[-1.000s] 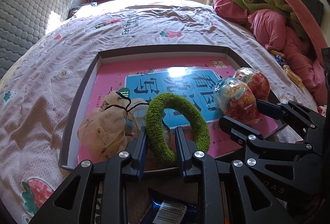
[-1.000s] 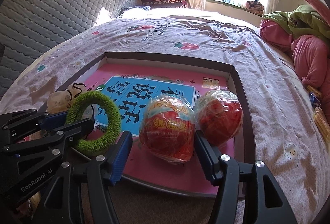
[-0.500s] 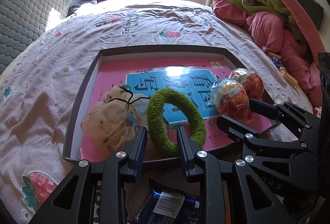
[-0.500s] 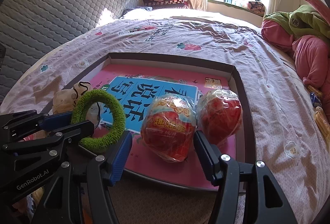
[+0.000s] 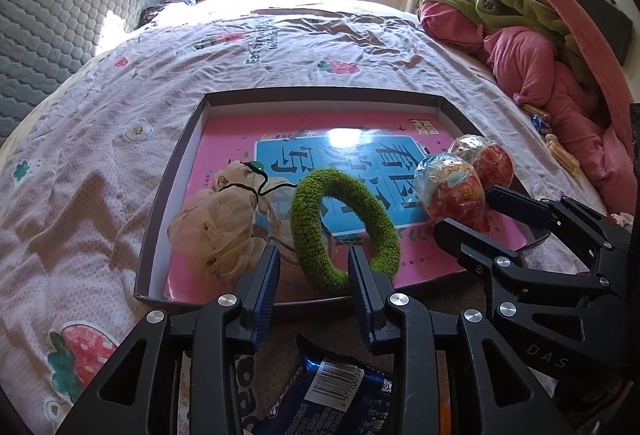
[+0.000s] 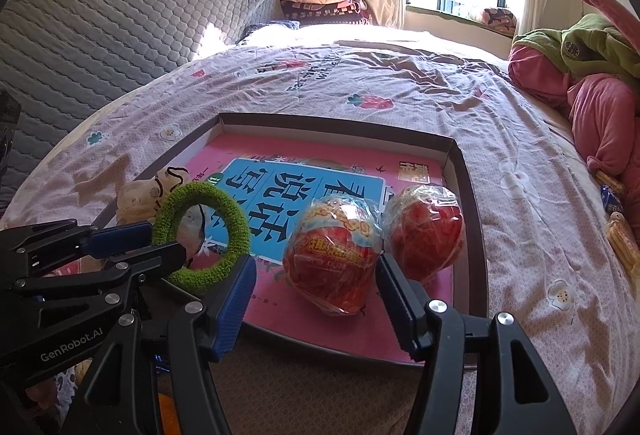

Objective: Organize objects
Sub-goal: 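Withdraw both grippers from tray toward walnut and oranges on the bedspread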

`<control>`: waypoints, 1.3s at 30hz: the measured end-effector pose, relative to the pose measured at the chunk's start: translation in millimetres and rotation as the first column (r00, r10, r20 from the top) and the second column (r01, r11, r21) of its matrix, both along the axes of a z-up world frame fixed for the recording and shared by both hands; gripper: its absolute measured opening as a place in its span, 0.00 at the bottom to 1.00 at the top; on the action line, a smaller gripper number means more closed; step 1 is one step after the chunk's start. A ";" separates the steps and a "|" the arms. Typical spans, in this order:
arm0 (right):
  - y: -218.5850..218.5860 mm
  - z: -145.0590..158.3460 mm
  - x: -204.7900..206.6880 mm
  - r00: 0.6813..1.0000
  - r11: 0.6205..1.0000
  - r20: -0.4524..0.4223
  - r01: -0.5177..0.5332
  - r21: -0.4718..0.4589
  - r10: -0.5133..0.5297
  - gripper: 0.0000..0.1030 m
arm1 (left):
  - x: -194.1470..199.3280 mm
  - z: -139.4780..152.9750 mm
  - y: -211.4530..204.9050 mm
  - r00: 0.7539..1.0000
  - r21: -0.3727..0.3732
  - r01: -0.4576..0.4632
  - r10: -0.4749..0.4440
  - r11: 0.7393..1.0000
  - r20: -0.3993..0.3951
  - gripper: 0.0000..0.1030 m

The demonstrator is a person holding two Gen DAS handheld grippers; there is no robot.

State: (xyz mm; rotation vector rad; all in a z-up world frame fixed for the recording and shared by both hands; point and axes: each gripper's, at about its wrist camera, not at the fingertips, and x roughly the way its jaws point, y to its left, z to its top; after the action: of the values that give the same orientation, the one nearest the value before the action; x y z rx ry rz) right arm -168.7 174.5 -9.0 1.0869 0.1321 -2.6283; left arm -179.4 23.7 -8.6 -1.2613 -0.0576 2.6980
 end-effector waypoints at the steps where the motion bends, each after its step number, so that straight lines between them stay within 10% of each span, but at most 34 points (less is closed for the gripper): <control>1: -0.2 0.6 0.6 1.000 1.000 -0.001 -0.001 -0.001 0.001 0.61 | 0.6 0.3 0.0 1.000 -0.002 -0.001 0.001 1.000 0.000 0.38; 39: 4.8 29.6 18.7 0.997 0.998 -0.068 -0.031 -0.057 0.027 0.64 | 28.3 30.6 -5.9 0.998 0.002 -0.047 0.048 0.999 -0.036 0.54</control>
State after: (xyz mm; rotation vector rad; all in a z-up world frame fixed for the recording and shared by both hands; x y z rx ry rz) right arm -150.0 179.3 20.6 0.9713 0.0846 -2.6265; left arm -151.1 17.8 22.1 -1.2254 -0.0859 2.7596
